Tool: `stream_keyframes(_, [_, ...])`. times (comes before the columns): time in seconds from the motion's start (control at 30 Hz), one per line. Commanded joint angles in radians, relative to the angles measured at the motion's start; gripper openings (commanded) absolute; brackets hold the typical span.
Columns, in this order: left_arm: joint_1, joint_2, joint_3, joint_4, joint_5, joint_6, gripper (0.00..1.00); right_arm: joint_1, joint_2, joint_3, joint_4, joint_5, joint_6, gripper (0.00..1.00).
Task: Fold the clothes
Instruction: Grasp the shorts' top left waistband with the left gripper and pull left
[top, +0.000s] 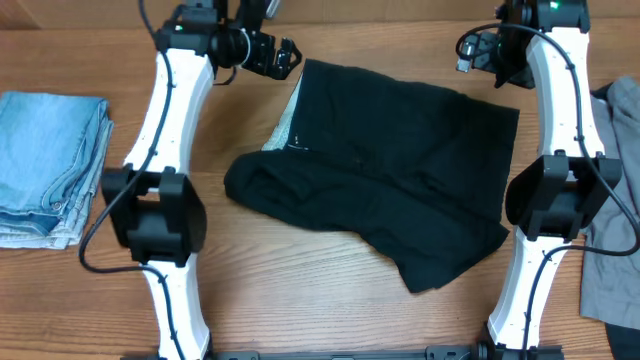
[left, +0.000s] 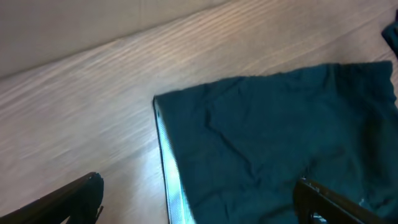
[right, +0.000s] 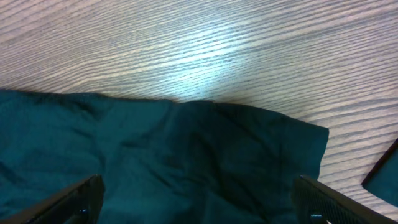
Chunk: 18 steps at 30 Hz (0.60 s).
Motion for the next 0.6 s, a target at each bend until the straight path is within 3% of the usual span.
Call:
stream_keyframes(0.0, [-0.016,0.06,0.029,0.091,0.082,0.027,1.0,0.0,-0.003,0.023,0.003,0.0,-0.003,1.0])
stream_keyframes(0.17, [-0.11,0.177,0.029,0.185,-0.054,0.03,0.93,0.0,-0.003,0.023,0.003,0.0,-0.003,1.0])
stream_keyframes(0.27, [-0.166,0.24,0.029,0.236,-0.174,0.034,0.78,0.0,-0.003,0.023,0.003,0.0,-0.003,1.0])
stream_keyframes(0.37, [-0.177,0.257,0.027,0.237,-0.241,0.019,0.77,0.0,-0.003,0.023,0.003,0.0,-0.003,1.0])
stream_keyframes(0.43, [-0.167,0.257,0.028,0.244,-0.258,-0.044,0.84,0.0,-0.003,0.023,0.003,0.0,-0.003,1.0])
stream_keyframes(0.5, [-0.143,0.257,0.027,0.243,-0.294,-0.193,0.84,0.0,-0.003,0.023,0.003,0.0,-0.003,1.0])
stream_keyframes(0.57, [-0.124,0.257,0.027,0.244,-0.262,-0.239,0.84,0.0,-0.003,0.023,0.003,0.0,-0.003,1.0])
